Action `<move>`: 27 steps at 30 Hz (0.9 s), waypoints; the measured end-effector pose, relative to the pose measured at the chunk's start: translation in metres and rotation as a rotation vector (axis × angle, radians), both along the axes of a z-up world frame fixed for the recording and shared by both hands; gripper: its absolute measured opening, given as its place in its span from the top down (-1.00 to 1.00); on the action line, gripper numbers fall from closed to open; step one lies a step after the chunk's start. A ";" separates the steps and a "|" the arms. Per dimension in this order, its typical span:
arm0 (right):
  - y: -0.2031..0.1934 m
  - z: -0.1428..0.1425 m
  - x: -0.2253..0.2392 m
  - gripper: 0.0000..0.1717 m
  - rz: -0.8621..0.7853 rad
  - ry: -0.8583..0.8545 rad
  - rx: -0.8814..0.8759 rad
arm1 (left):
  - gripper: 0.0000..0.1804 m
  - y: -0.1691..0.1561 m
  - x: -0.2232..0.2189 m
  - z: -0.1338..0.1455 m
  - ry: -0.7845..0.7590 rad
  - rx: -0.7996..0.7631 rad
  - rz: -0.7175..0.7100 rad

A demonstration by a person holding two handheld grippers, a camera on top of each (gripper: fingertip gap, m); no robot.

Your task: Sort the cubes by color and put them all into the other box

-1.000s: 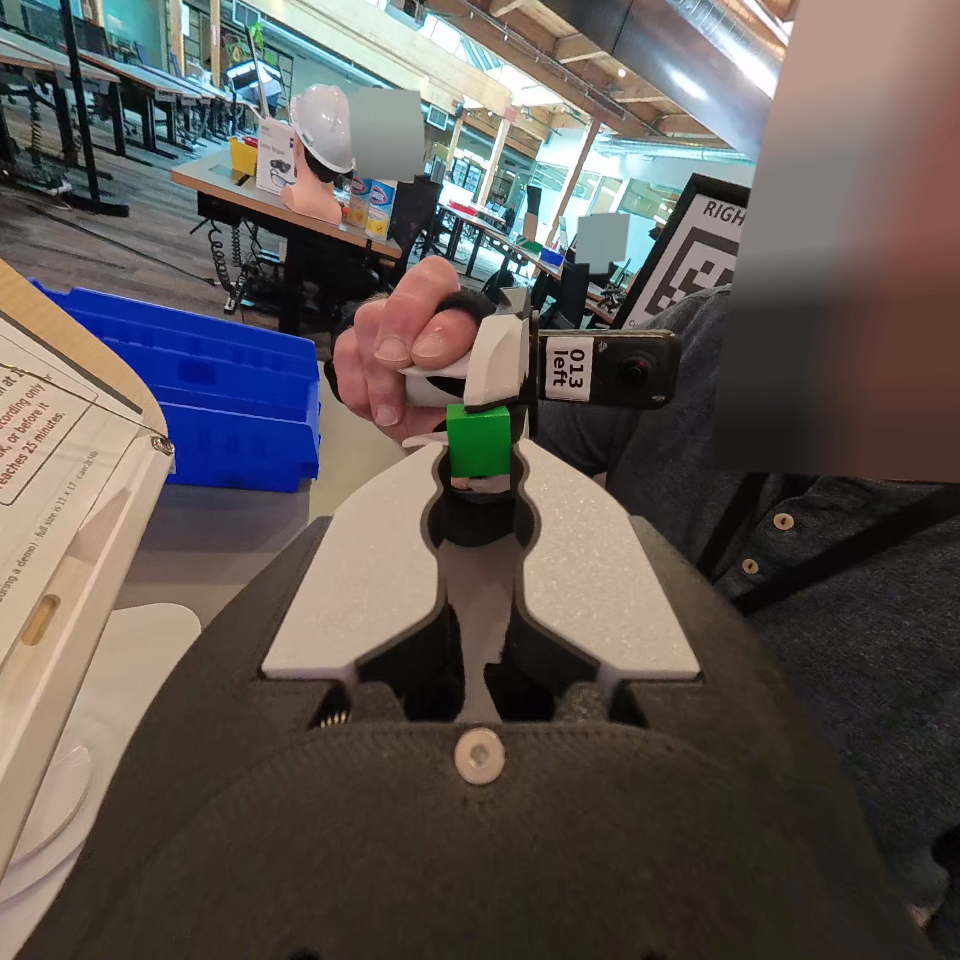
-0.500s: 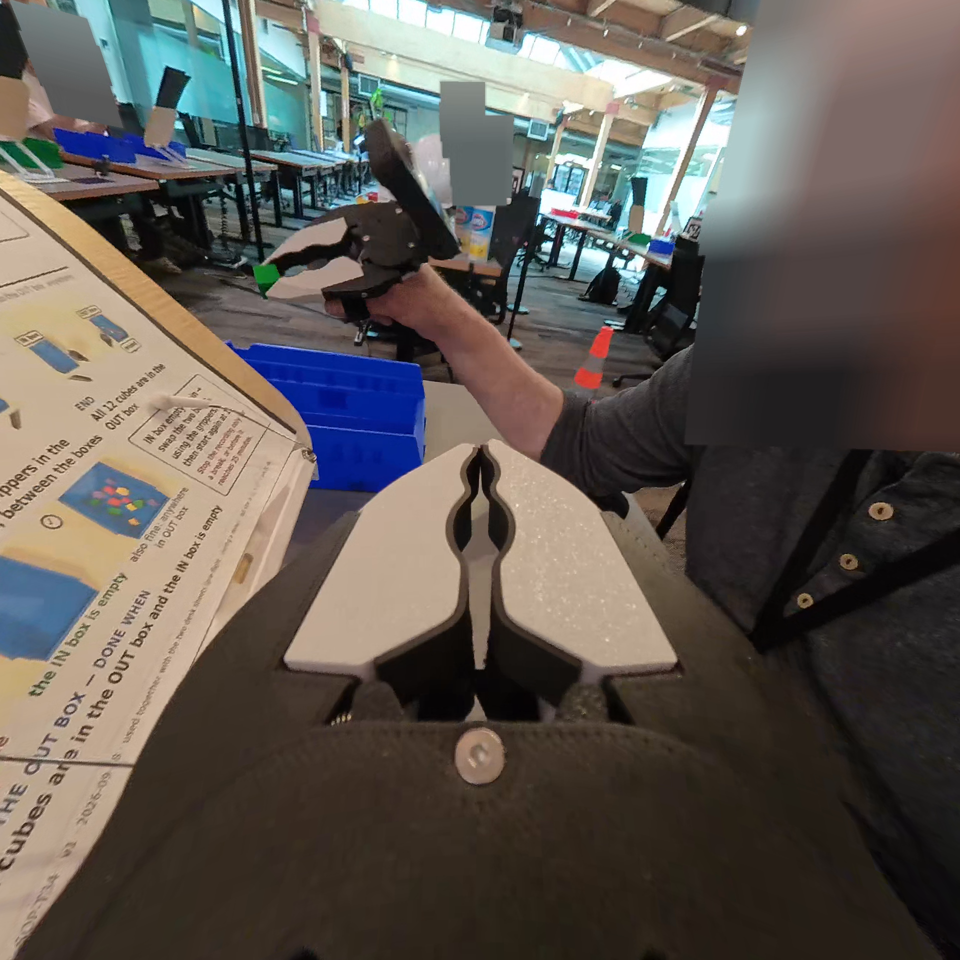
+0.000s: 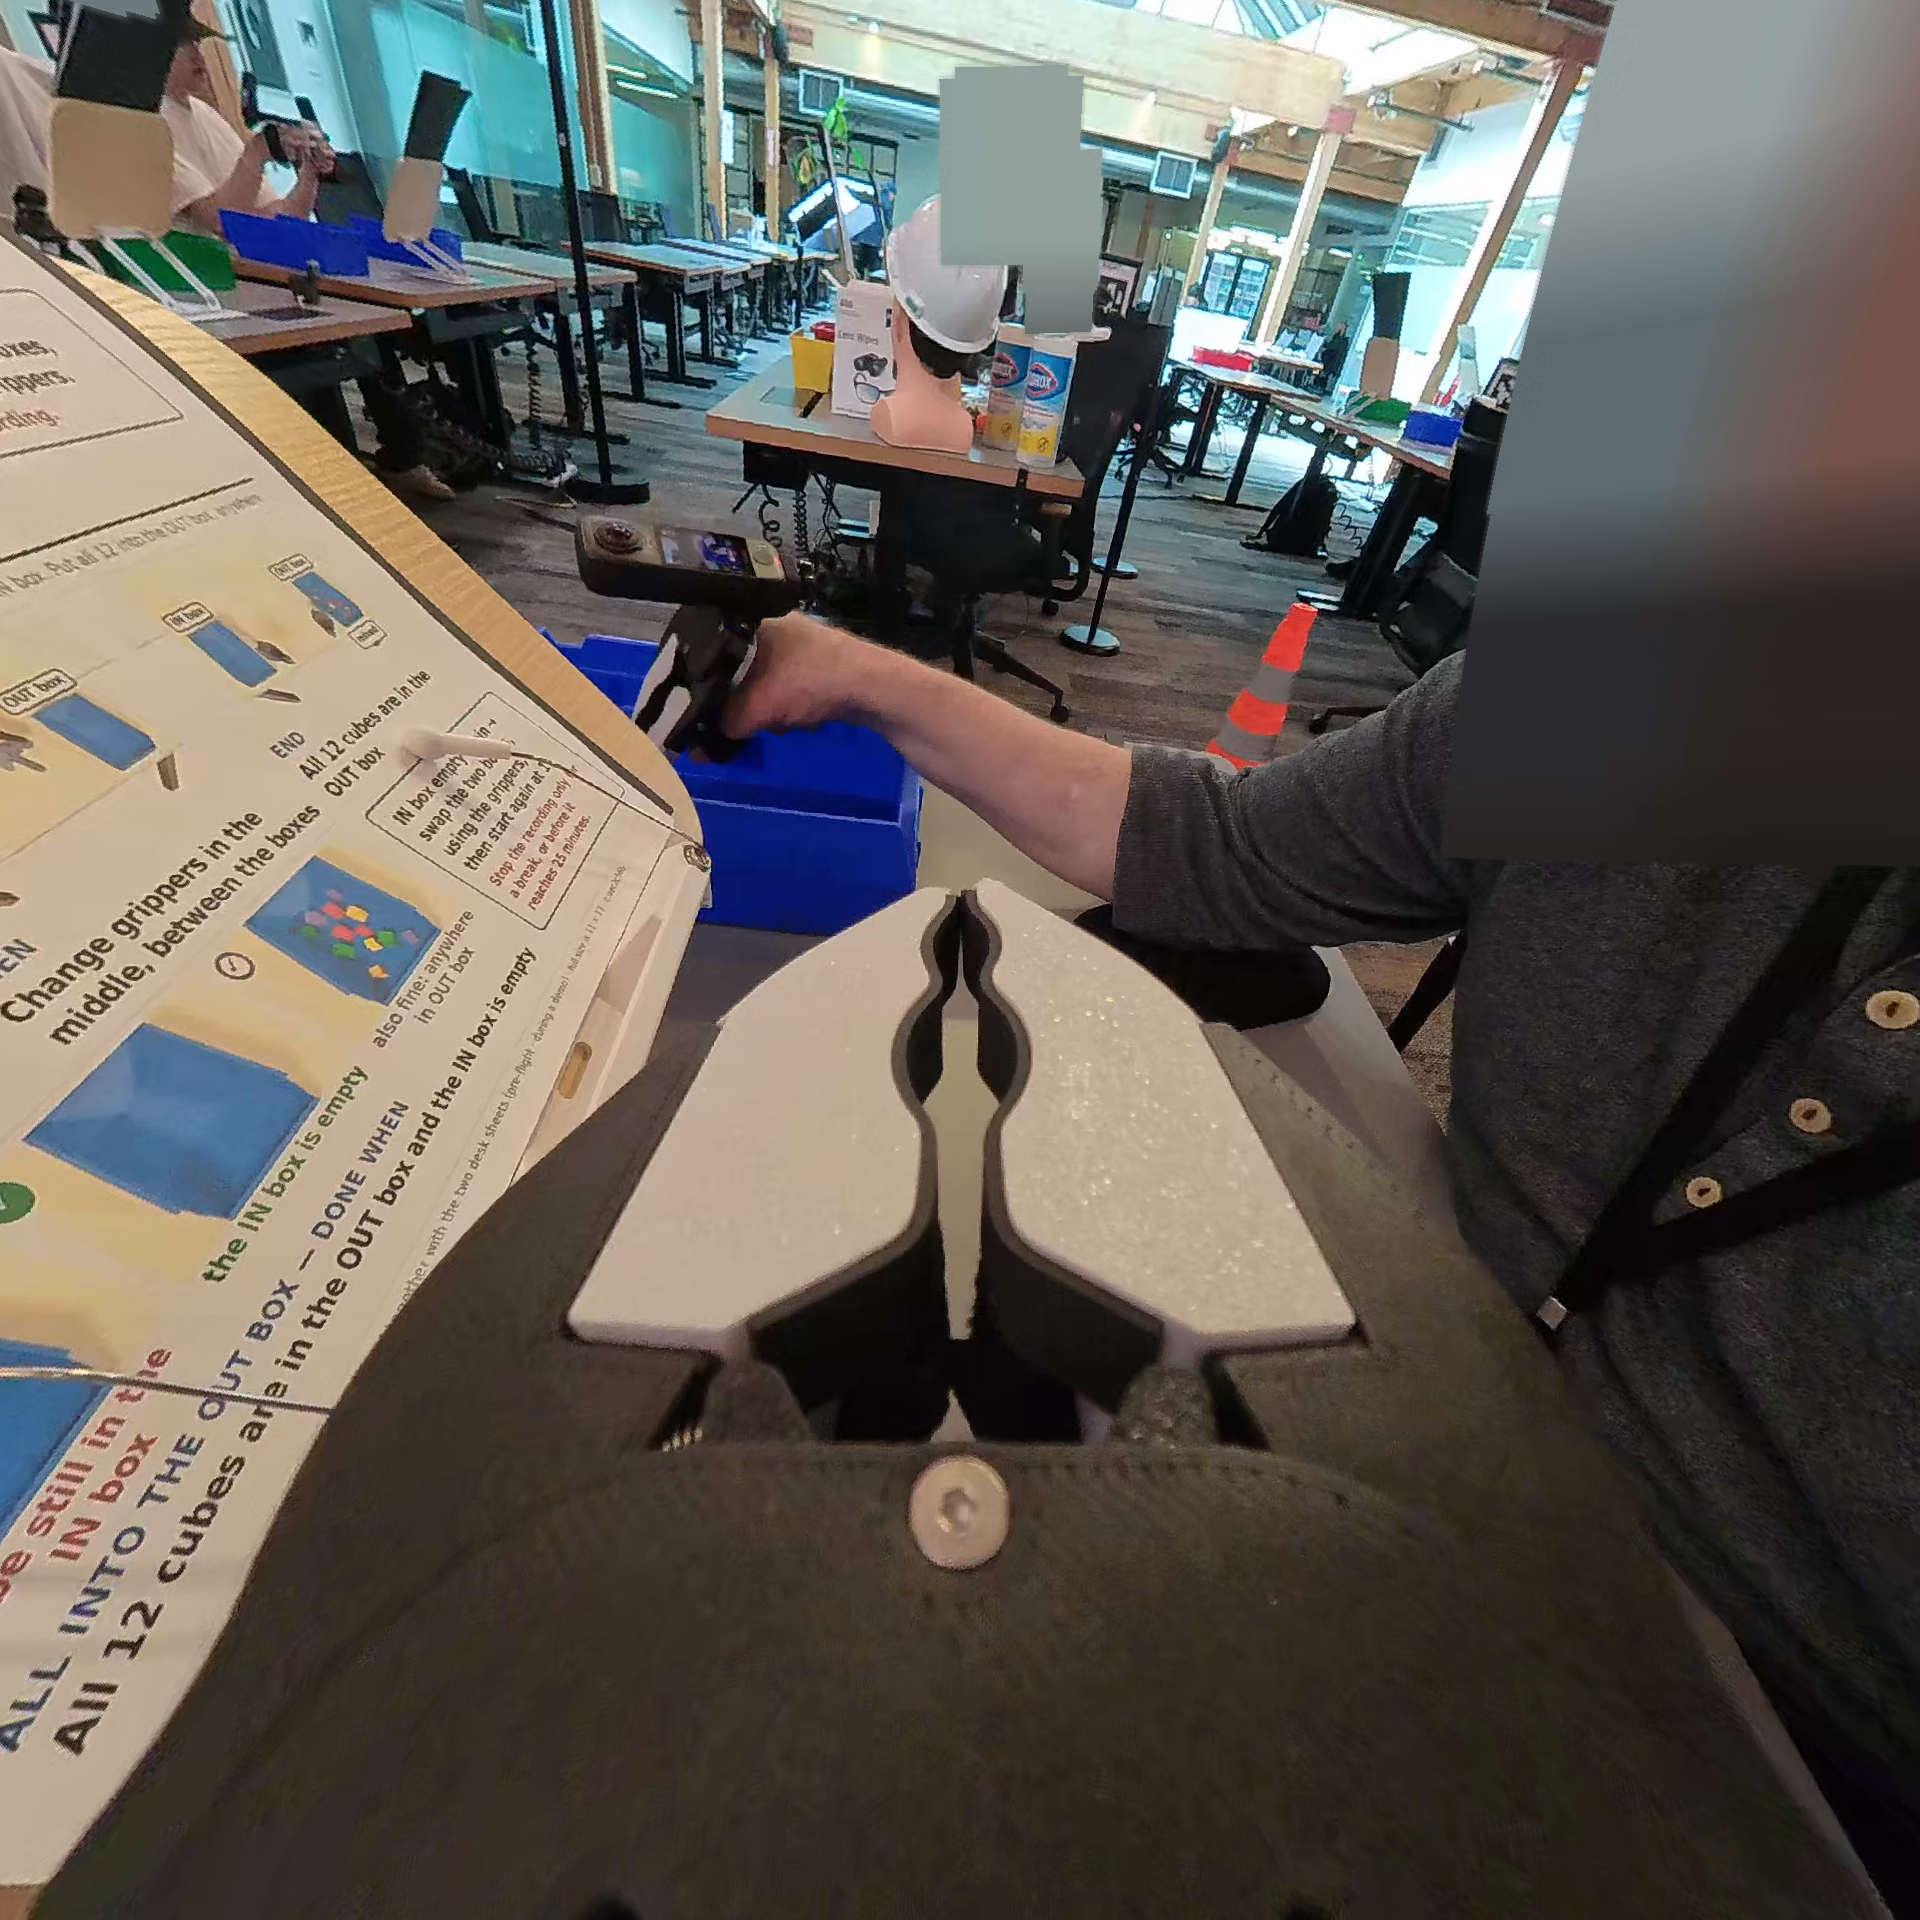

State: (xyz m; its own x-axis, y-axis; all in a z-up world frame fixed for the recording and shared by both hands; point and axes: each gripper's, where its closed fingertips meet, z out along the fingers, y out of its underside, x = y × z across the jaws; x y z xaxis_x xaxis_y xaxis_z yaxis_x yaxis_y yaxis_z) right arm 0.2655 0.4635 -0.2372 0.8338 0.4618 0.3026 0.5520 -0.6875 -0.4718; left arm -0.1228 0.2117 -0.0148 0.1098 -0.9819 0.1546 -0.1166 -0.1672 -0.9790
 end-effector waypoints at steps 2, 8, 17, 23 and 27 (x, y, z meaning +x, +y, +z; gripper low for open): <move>0.000 -0.012 0.002 0.74 -0.009 0.002 -0.040 | 1.00 0.002 0.000 -0.003 0.016 0.002 0.007; 0.004 -0.028 0.009 0.73 -0.040 -0.014 -0.065 | 1.00 0.002 0.003 -0.007 0.039 0.007 0.006; 0.016 -0.035 0.014 0.73 -0.056 -0.056 -0.018 | 0.99 0.000 0.005 -0.011 0.057 0.005 -0.003; 0.015 -0.009 0.011 0.59 -0.046 -0.046 0.034 | 0.99 0.001 -0.002 -0.007 0.073 0.026 0.023; 0.011 0.041 0.005 0.65 -0.038 0.027 0.155 | 1.00 0.015 -0.033 0.006 0.086 0.083 0.151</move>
